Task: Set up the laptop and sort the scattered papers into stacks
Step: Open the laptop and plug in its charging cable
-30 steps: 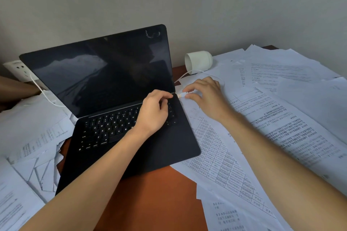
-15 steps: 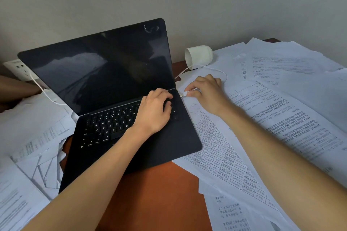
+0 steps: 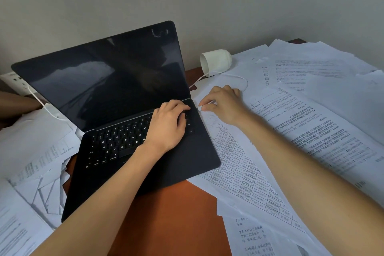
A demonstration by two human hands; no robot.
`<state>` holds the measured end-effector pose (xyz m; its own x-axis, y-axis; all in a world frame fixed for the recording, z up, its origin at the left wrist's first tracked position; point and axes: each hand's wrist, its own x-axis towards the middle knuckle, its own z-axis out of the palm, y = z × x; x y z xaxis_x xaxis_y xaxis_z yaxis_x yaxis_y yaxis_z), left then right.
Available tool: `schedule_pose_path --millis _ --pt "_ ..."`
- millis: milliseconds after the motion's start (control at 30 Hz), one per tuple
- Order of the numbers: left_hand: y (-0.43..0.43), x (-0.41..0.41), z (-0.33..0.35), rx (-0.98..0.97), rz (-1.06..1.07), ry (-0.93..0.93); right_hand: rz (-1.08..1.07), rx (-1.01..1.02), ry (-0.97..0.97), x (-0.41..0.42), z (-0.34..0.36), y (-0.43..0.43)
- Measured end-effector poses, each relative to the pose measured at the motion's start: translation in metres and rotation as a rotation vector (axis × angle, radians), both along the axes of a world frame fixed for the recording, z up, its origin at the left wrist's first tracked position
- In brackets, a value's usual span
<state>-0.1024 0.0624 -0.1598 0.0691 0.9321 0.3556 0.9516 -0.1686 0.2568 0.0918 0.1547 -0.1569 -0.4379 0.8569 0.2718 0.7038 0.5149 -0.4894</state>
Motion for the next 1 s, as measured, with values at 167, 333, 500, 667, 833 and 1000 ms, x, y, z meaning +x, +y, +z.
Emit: schedule_pose_path --millis 167,333,500,667,833,1000 --pt "-0.0007 -0.0004 0.0000 -0.005 0.007 0.000 -0.004 -0.011 0.019 0.0007 0.0012 -0.0005" --pt "-0.0009 -0.0008 -0.0011 0.007 0.009 -0.001 -0.023 -0.027 0.060 0.0032 0.0005 0.0012" --pt "-0.0016 0.0001 0.0002 0.002 0.011 0.011 -0.035 -0.035 0.107 0.0033 0.0014 0.0012" --pt "-0.0021 0.0008 0.0013 -0.001 0.011 0.013 -0.003 -0.071 0.083 0.0054 0.0016 0.0028" --pt "-0.0016 0.0007 0.0005 0.006 0.009 0.016 0.032 -0.102 0.051 0.0072 0.0021 0.0050" --pt "-0.0019 0.0009 0.0006 0.006 0.012 0.022 0.061 -0.076 0.022 0.0039 0.0000 0.0019"
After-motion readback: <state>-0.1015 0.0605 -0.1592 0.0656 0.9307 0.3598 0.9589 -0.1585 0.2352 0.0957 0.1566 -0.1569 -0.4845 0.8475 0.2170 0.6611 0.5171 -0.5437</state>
